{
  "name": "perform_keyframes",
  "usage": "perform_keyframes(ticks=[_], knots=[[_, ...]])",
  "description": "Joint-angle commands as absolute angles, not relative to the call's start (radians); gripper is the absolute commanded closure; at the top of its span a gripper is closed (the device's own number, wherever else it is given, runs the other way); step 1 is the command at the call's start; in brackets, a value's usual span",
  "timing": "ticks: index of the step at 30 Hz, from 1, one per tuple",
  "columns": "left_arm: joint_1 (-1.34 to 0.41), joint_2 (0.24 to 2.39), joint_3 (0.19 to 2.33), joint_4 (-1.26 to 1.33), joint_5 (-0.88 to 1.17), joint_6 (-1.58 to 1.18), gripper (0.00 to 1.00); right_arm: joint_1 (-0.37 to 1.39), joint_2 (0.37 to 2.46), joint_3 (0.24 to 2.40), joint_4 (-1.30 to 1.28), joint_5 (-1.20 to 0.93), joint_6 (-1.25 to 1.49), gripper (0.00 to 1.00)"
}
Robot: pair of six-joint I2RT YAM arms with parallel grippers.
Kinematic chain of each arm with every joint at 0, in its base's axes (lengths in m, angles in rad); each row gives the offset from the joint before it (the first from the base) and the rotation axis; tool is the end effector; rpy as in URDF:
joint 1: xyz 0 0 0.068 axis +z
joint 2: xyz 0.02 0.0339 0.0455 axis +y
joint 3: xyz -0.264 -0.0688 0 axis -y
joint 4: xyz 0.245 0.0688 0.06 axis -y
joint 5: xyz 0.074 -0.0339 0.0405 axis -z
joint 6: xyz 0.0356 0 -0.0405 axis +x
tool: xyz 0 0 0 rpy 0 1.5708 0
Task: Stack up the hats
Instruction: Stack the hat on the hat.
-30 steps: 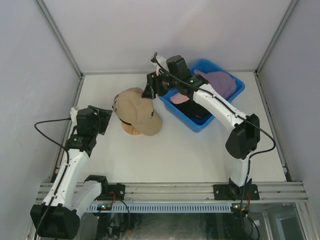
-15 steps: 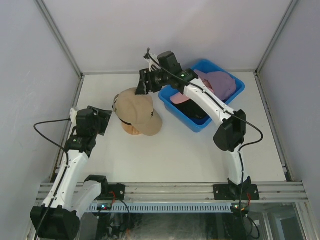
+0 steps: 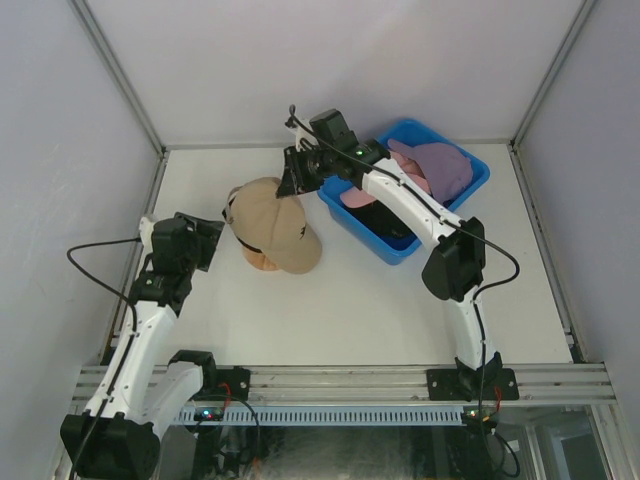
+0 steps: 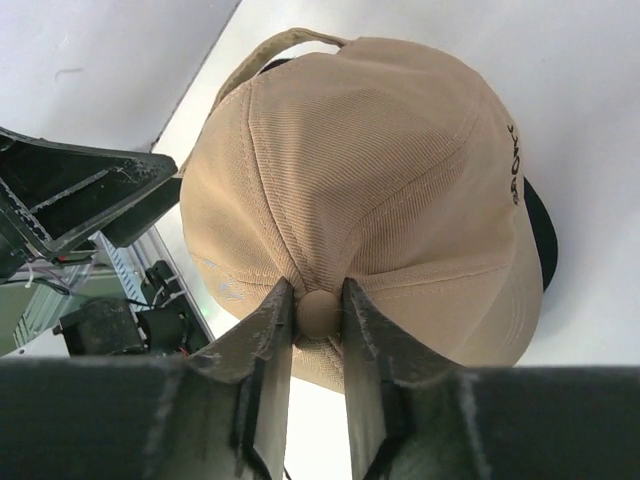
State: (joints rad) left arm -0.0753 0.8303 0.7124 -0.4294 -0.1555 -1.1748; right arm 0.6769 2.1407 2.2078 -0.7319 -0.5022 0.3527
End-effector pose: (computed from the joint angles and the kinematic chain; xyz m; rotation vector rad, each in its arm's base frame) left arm 0.1854 -0.0085 0.2823 -1.2110 1.7952 -0.5743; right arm 0.3679 0.3176 0.3472 -0.6718 2.2818 1.0927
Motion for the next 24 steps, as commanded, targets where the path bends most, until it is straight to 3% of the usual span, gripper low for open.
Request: perform_keyframes(ticks=[1, 6, 24], knots=[[-0.069, 0.8, 0.712, -0.418, -0.174, -1.159, 0.29, 0.703, 2.125, 2.25, -0.728, -0.523, 0.356, 0.84], [-0.07, 0.786, 0.706, -0.421, -0.18, -1.162, 0.29, 0.702, 2.11, 2.251, -0.72, -0.509, 0.345, 0.91], [-0.07, 0.754, 0.699, -0.437, -0.197, -1.191, 0.28, 0.729, 2.024, 2.246, -0.696, -0.446, 0.234, 0.84]])
